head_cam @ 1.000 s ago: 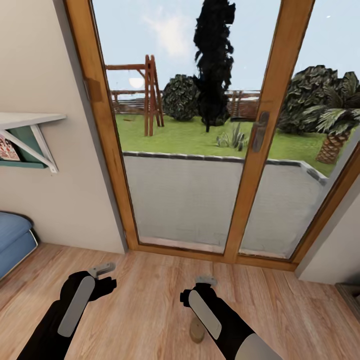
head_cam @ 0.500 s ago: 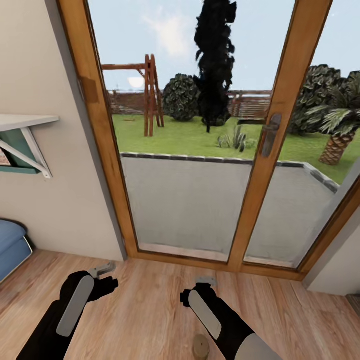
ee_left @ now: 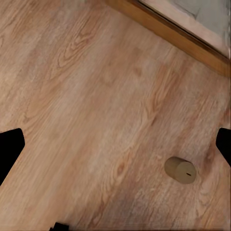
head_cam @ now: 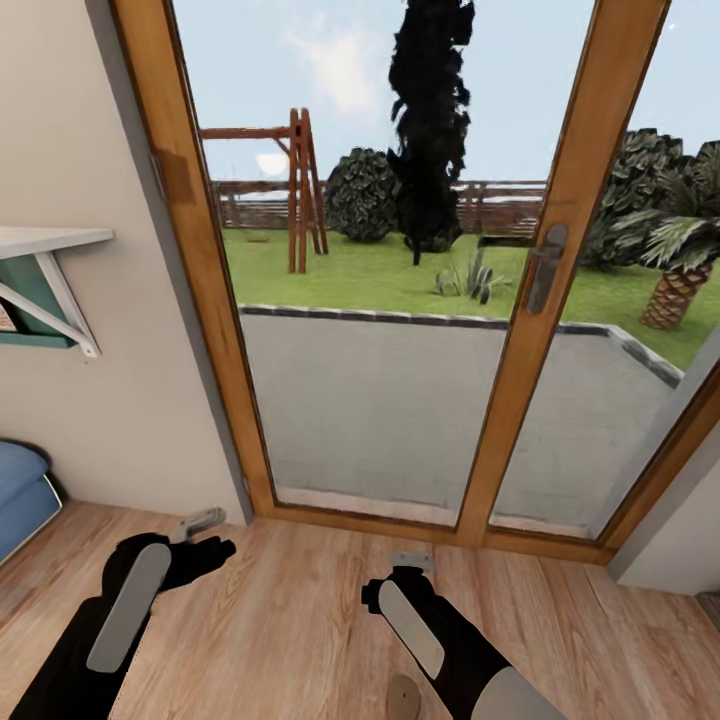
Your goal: Place each of the two pumpkins and all three candles from the living room inside a cabinet in the living room (use any cabinet), then make sure every cabinet is closed, and position the cauldron so it is next to a table in the living room.
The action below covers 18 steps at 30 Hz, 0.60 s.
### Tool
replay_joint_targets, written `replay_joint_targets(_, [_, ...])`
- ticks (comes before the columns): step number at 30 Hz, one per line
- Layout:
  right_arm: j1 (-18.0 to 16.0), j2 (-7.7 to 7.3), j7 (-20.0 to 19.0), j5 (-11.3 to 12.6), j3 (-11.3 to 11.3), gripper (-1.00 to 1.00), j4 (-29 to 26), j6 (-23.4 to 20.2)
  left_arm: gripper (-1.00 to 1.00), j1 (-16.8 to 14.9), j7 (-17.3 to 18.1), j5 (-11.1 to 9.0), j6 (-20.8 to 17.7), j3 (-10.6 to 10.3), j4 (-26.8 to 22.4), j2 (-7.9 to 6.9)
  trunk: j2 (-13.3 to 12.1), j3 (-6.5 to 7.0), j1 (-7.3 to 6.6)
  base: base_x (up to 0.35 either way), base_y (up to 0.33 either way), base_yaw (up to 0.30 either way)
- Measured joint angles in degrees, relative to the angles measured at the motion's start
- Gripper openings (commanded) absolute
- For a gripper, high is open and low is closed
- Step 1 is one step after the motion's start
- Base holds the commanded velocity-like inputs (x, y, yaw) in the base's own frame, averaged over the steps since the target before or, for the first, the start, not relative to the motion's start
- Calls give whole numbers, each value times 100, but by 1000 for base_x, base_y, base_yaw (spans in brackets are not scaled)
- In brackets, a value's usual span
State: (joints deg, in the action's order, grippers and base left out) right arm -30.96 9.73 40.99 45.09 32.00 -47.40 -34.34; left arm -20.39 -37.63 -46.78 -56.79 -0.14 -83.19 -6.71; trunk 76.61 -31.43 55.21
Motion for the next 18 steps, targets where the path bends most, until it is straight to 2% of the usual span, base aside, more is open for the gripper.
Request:
replay_joint_targets(2, [0, -2, 0, 5, 0, 100, 0, -3, 100, 6, 1, -376, -6, -28, -23, -131, 80, -36, 44, 0, 0, 0])
replay_joint_targets(3, [0, -2, 0, 7, 0, 100, 0, -6, 100, 7, -1, -470, -7, -36, -28, -167, 120, -54, 66, 0, 0, 0])
replay_joint_targets(6, [0, -3, 4, 29, -3, 100, 0, -42, 100, 11, -14, -934, -10, -63, -39, -342, 241, -108, 132, 0, 0, 0])
replay_joint_targets(10, [0, -3, 17, 52, -11, 100, 4, -90, 100, 13, -36, -1181, -11, -67, -45, -406, 401, -180, 220, 0, 0, 0])
replay_joint_targets(15, [-2, -1, 40, 86, -43, 100, 57, -202, 100, 22, -42, -1284, -11, -67, -117, -428, 602, -269, 330, 0, 0, 0])
replay_joint_targets(18, [-65, 3, 29, 105, -51, 100, 253, -236, 100, 28, -41, -1416, -11, -66, -211, -440, 722, -323, 396, 0, 0, 0])
